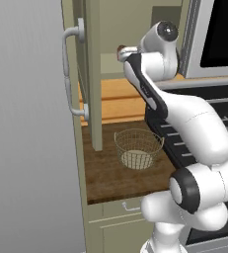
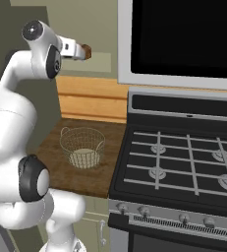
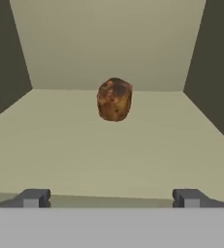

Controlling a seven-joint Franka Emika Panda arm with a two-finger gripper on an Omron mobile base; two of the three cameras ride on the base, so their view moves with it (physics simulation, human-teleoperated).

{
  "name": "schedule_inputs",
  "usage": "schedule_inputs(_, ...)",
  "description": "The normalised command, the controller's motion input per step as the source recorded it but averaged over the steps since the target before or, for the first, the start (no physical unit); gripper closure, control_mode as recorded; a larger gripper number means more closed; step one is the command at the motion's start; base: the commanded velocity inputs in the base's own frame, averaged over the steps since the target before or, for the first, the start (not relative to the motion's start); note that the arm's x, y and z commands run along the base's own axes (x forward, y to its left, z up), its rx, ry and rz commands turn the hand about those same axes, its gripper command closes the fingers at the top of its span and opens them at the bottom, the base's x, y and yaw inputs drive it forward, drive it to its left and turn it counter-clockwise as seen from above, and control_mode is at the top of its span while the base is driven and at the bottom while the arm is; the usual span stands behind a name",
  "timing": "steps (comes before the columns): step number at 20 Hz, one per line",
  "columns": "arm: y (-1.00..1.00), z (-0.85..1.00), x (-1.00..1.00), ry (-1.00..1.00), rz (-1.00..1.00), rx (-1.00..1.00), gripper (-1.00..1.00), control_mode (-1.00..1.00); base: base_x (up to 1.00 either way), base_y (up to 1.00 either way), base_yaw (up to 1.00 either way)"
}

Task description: Open the cabinet, pick up the bread from the cabinet and place it in the basket. Then move the basket to the dining counter.

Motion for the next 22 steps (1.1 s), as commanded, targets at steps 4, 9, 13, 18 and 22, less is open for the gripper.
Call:
schedule_inputs(4, 0.01, 0.01, 0.53, 0.00, 0.00, -0.01, -1.00, -1.00, 0.00, 0.00, 0.00)
schedule_inputs(9, 0.00, 0.00, 0.58, 0.00, 0.00, 0.00, -1.00, -1.00, 0.00, 0.00, 0.00)
schedule_inputs(13, 0.00, 0.00, 0.62, 0.00, -0.02, 0.00, -1.00, -1.00, 0.00, 0.00, 0.00)
schedule_inputs(18, 0.00, 0.00, 0.57, 0.01, -0.04, 0.00, -1.00, -1.00, 0.00, 0.00, 0.00)
schedule_inputs(22, 0.00, 0.00, 0.42, 0.02, -0.08, 0.00, -1.00, -1.00, 0.00, 0.00, 0.00)
